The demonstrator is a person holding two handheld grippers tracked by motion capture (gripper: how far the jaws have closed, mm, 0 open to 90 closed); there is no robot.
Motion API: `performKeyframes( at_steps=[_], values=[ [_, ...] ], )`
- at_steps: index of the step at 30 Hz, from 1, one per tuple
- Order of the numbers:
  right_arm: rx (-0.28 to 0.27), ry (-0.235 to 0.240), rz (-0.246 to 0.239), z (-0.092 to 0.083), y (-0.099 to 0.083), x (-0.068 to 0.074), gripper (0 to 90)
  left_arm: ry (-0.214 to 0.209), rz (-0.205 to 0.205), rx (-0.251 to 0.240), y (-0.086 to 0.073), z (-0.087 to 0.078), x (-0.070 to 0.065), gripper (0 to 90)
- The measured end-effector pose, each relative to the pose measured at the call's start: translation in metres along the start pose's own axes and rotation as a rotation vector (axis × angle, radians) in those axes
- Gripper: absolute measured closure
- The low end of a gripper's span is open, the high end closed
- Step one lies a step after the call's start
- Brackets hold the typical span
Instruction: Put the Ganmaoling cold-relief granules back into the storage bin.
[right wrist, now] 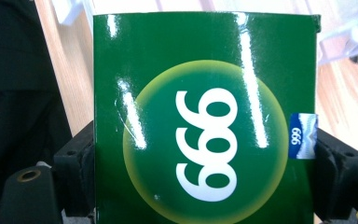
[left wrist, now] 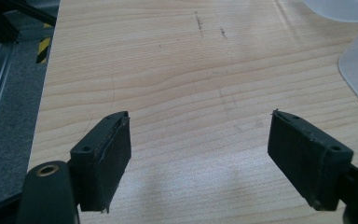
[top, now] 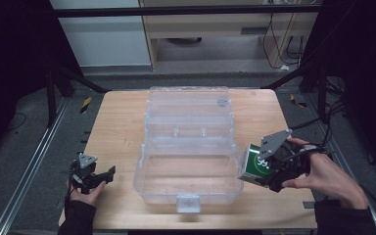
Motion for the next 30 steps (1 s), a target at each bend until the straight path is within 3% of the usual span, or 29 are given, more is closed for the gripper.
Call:
performKeyframes(
  at_steps=[14,30],
  values=[
    [-0.002,0.031,-0.053,0.011,0.031,0.007,16.0,0.002,0.001,0.000,0.000,0.000,0.000,20.9],
    [-0.014,0.074,-0.095,0.040,0.059,0.015,16.0,0.000,0.002,-0.002,0.000,0.000,0.001,21.0]
  ],
)
Point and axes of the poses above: each handheld gripper's, and its own axes: z roughly forward along the jaws, y roughly out of its top, x roughly to its left, the point moved 5 cm from there along z, roughly forward along the jaws, and after that the axes turned 13 degrees about z, right-handed, at the moved point
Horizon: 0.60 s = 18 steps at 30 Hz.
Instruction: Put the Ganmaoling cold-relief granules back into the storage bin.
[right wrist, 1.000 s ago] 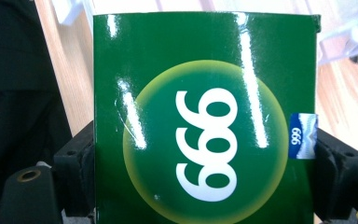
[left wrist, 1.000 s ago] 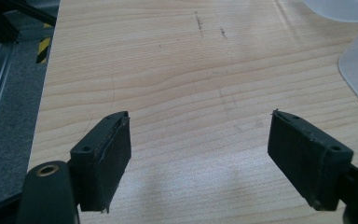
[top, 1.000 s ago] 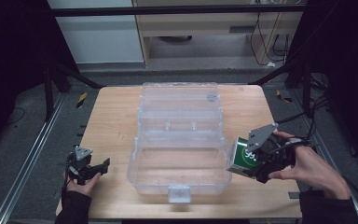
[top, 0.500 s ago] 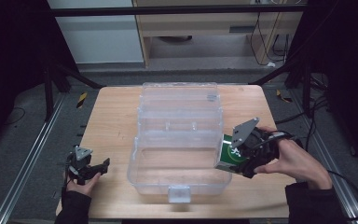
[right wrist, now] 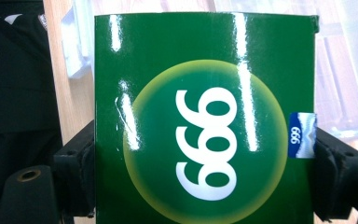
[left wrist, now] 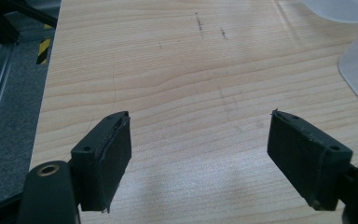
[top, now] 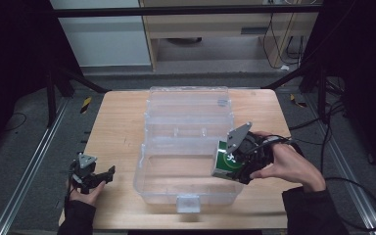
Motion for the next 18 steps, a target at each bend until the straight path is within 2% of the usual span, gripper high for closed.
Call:
performKeyframes(
  at_steps=[4,5,10,18],
  values=[
    [-0.002,0.007,-0.006,0.007,0.004,0.001,16.0,-0.001,-0.001,0.000,0.000,0.000,0.000,21.1],
    [0.001,0.009,0.002,0.009,0.005,0.002,16.0,-0.001,-0.001,0.000,0.000,0.000,0.000,21.1],
    [0.024,0.015,-0.022,0.020,0.007,0.004,16.0,-0.001,-0.001,0.000,0.000,0.000,0.000,21.1],
    [0.046,0.028,-0.027,0.035,0.009,0.005,16.0,-0.001,-0.002,-0.001,0.000,0.000,0.000,21.1]
  ],
)
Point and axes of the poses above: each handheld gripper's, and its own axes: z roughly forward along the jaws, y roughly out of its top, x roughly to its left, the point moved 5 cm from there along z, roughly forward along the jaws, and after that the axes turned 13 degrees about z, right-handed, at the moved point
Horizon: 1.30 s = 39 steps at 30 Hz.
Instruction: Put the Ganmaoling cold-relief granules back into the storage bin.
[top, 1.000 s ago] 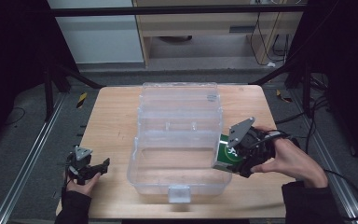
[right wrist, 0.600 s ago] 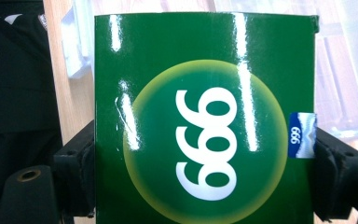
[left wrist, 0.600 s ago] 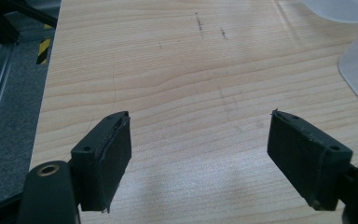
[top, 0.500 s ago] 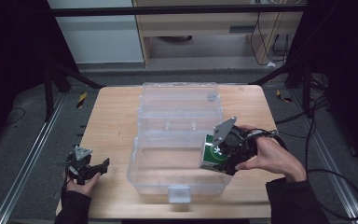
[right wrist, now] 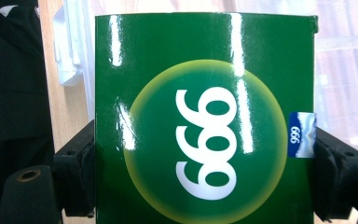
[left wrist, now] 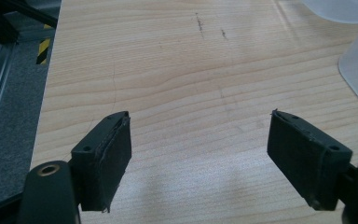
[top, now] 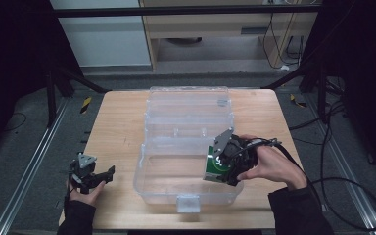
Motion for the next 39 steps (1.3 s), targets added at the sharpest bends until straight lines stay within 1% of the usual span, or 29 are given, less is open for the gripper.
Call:
performKeyframes(
  at_steps=[5,7,8,10,12,16,18,22,24,25,28,33,37,39],
  values=[
    [0.029,0.008,0.011,0.012,-0.005,0.001,16.0,0.000,0.001,0.000,0.000,0.000,0.000,21.1],
    [0.048,0.002,-0.009,0.015,-0.006,0.002,15.9,0.000,0.001,0.000,0.000,0.000,0.000,21.2],
    [0.054,0.002,-0.007,0.017,-0.006,0.002,15.9,0.000,0.001,0.000,0.000,0.000,0.000,21.2],
    [0.051,0.015,-0.004,0.019,-0.007,0.002,15.9,-0.001,0.001,-0.001,0.000,0.000,0.000,21.2],
    [0.057,0.024,0.010,0.023,-0.009,0.003,15.9,-0.001,0.001,-0.001,0.000,0.000,0.000,21.2],
    [0.077,0.020,0.007,0.031,-0.016,0.003,15.9,-0.002,0.003,0.002,0.000,0.000,0.000,21.2],
    [0.075,0.033,0.014,0.035,-0.018,0.003,15.8,-0.001,0.004,0.001,0.000,0.000,0.000,21.2],
    [0.087,0.040,0.023,0.041,-0.021,0.003,15.7,-0.001,0.002,0.001,0.000,0.000,0.000,21.2],
    [0.101,0.031,0.003,0.044,-0.023,0.002,15.7,-0.001,0.001,0.001,0.000,0.000,0.000,21.2],
    [0.106,0.030,0.007,0.046,-0.023,0.003,15.7,-0.001,0.001,0.001,0.000,0.000,0.000,21.2],
    [0.108,0.041,0.005,0.048,-0.022,0.004,15.5,-0.001,0.000,-0.001,0.000,0.000,0.000,21.2],
    [0.122,0.036,0.000,0.053,-0.022,0.002,15.3,-0.001,0.000,-0.002,0.000,0.000,0.000,21.2],
    [0.116,0.055,0.032,0.058,-0.026,0.000,15.4,-0.001,0.000,-0.002,0.000,0.000,0.000,21.2],
    [0.110,0.060,0.036,0.061,-0.029,-0.001,15.4,-0.001,0.000,0.000,0.000,0.000,0.000,21.2]
  ],
)
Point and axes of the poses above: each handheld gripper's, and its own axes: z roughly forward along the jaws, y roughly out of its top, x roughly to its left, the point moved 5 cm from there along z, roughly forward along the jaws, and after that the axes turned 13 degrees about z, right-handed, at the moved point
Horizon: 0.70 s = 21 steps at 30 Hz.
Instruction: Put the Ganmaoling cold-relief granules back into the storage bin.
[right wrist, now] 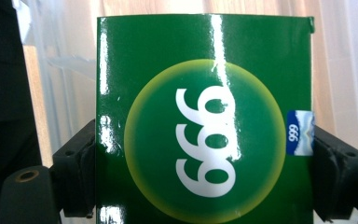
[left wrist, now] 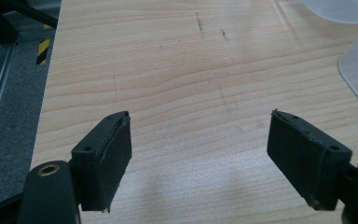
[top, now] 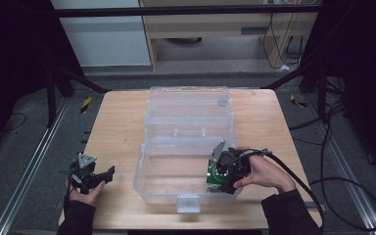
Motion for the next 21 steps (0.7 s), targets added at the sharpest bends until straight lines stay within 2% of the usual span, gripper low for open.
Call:
performKeyframes(
  at_steps=[8,13,20,21],
  values=[
    [0.028,0.006,-0.002,0.010,-0.001,-0.002,15.2,0.000,0.000,-0.001,0.000,0.000,0.001,21.2],
    [0.012,0.032,0.008,0.014,-0.006,-0.002,14.8,0.000,0.002,0.001,0.000,0.000,0.000,21.2],
    [0.018,0.033,0.021,0.012,-0.007,-0.001,14.4,-0.001,0.001,0.001,0.000,0.000,0.000,21.2],
    [0.016,0.027,0.011,0.012,-0.007,-0.002,14.0,0.000,0.001,0.001,0.000,0.000,0.000,21.3]
  ],
)
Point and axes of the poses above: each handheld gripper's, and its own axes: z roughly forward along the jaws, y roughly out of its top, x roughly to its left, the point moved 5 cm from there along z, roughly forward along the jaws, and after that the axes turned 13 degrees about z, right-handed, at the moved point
